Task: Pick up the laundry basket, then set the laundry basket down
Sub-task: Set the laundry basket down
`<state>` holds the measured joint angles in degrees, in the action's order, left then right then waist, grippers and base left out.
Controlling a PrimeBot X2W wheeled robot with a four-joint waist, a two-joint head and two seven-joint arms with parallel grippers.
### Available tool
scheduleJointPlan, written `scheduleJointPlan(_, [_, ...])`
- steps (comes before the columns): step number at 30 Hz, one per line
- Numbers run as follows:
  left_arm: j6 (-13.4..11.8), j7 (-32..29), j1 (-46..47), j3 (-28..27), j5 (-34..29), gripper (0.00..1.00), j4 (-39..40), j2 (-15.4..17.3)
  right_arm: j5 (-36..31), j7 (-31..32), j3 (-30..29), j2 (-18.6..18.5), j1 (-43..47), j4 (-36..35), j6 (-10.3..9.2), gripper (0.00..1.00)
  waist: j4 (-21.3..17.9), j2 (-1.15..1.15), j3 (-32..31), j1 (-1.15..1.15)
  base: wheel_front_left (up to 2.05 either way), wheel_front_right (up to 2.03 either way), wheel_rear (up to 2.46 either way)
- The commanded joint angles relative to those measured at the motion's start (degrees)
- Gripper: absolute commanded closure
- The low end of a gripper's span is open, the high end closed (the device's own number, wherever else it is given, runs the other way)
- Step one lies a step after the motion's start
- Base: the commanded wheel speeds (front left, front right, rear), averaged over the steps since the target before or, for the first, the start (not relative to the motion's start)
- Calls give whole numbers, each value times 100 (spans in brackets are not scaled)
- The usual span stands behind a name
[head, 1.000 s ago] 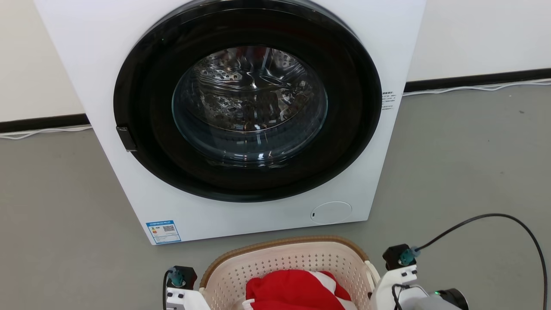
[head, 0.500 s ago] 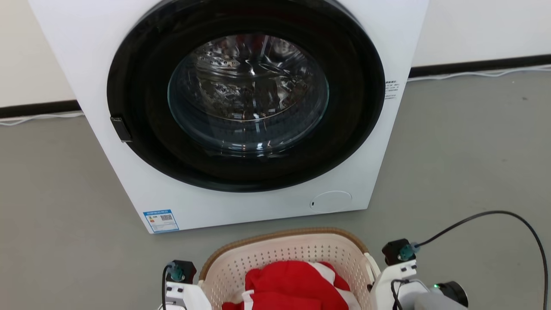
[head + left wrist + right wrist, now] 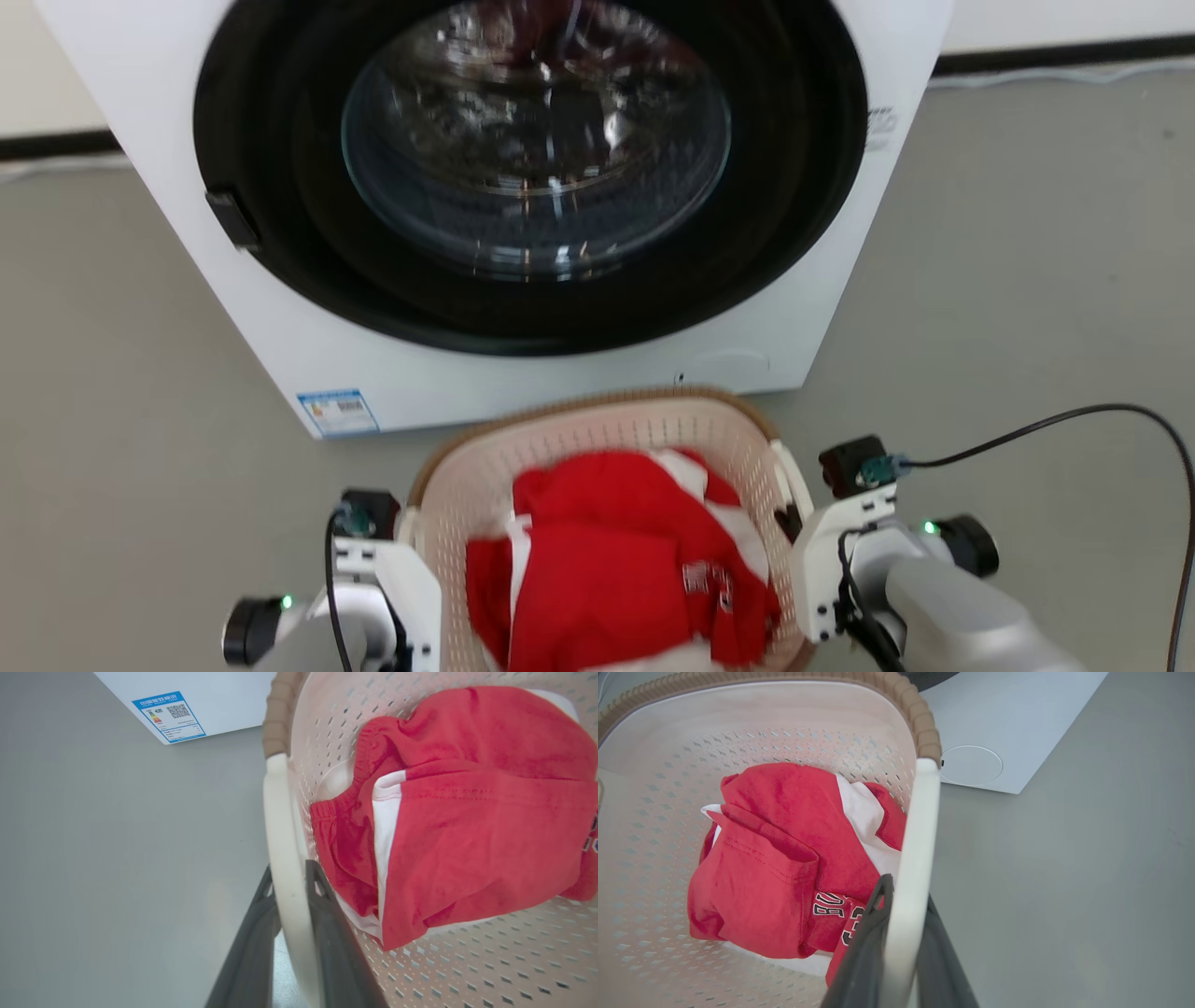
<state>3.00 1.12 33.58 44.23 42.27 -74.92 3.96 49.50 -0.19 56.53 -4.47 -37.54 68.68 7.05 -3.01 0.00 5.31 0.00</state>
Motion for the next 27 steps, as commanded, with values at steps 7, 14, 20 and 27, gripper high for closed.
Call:
scheduleJointPlan(7, [-129,617,852,-171,-23,100,157,59,-107,-802,182,45,-521,-119,44,100,136,0,1169,0,0,0,0])
scheduleJointPlan(14, [-216,1089,1261,-207,-57,100,208,119,-206,-1268,226,24,-821,-31,44,100,162,0,2032,0,0,0,0])
scheduleJointPlan(20, [-321,1331,1664,-251,-132,100,326,203,-336,-1461,132,-67,-1159,-5,44,100,147,0,2925,0,0,0,0])
scheduleJointPlan(27, [-509,1385,2088,-395,-307,100,765,259,-741,-1478,-423,-363,-1594,-350,44,100,184,0,3879,0,0,0,0])
